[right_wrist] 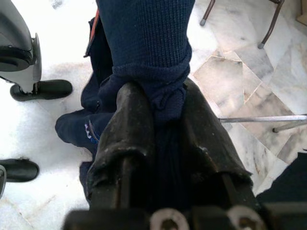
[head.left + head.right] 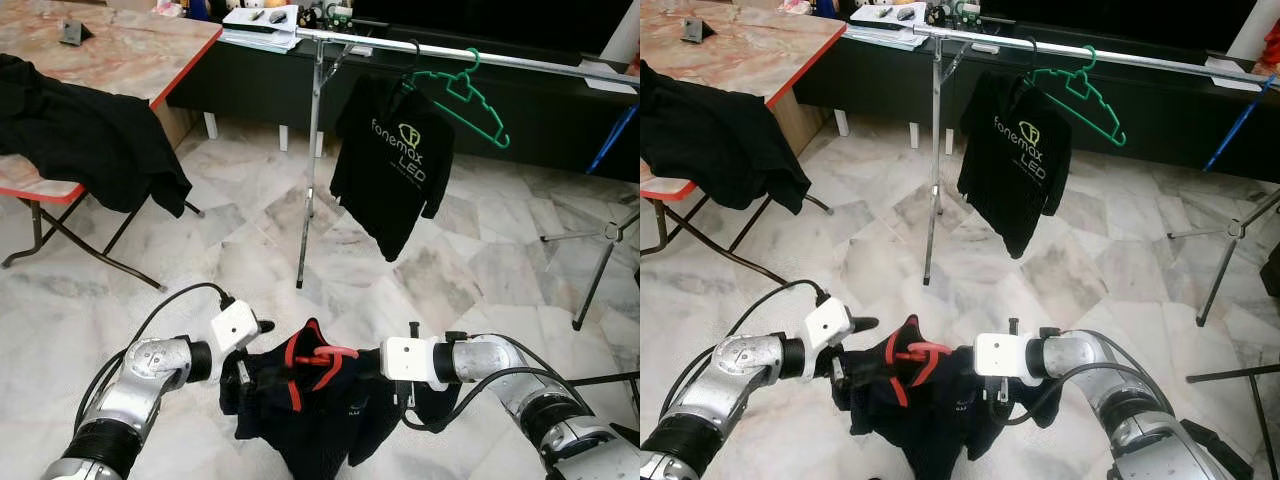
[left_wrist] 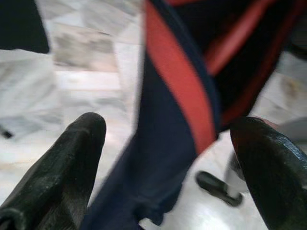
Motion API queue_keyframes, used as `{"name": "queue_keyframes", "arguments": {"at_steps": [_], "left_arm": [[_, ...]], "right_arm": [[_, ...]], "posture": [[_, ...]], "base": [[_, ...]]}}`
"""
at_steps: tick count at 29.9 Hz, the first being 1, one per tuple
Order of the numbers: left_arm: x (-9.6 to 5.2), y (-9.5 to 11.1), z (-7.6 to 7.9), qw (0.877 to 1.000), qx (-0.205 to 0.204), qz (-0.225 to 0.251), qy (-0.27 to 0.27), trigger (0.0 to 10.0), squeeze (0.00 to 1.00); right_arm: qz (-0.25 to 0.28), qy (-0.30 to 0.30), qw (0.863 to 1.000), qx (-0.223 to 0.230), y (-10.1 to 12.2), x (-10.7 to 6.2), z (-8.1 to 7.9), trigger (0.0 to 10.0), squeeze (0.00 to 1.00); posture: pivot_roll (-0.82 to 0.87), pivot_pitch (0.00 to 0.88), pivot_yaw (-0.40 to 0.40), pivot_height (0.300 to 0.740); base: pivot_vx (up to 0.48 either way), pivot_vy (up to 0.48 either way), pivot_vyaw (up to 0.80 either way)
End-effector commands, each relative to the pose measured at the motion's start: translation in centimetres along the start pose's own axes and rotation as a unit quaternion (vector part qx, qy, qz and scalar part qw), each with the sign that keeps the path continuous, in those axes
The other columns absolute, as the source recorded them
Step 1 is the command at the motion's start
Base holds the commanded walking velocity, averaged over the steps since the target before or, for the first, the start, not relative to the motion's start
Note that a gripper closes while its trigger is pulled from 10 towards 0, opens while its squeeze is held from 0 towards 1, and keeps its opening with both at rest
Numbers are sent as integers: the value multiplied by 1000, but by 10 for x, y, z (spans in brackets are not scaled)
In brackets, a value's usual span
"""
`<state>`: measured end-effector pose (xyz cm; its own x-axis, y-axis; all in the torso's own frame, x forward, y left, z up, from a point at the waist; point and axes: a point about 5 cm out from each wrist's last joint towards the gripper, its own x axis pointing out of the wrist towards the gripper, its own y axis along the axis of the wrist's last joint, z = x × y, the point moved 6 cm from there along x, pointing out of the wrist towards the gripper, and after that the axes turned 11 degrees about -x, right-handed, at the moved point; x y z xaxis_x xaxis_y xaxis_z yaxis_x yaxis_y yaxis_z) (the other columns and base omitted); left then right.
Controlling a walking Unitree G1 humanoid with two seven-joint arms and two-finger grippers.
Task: Hang hanger
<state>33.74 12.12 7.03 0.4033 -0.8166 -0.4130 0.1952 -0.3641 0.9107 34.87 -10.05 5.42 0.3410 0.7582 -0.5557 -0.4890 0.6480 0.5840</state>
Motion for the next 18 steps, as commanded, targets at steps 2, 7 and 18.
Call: {"name": "queue_keyframes", "arguments": {"at_steps": [2, 7, 18], "left_arm": [[4, -13, 11, 999, -13, -21, -30, 10000, 0], [14, -13, 16, 999, -20, -9, -35, 10000, 0], [22, -8, 23, 999, -22, 2, -49, 3333, 0]], "right_arm": [[16, -16, 1000, -20, 8, -3, 12, 0, 0], [27, -18, 999, -25, 12, -4, 15, 0, 0], [34, -20, 999, -25, 15, -3, 17, 0, 0]], "posture": [[5, 176, -56, 740], [0, 178, -57, 740], [-1, 178, -59, 740]], "base": [[0, 0, 0], [0, 0, 0], [0, 0, 0]]}}
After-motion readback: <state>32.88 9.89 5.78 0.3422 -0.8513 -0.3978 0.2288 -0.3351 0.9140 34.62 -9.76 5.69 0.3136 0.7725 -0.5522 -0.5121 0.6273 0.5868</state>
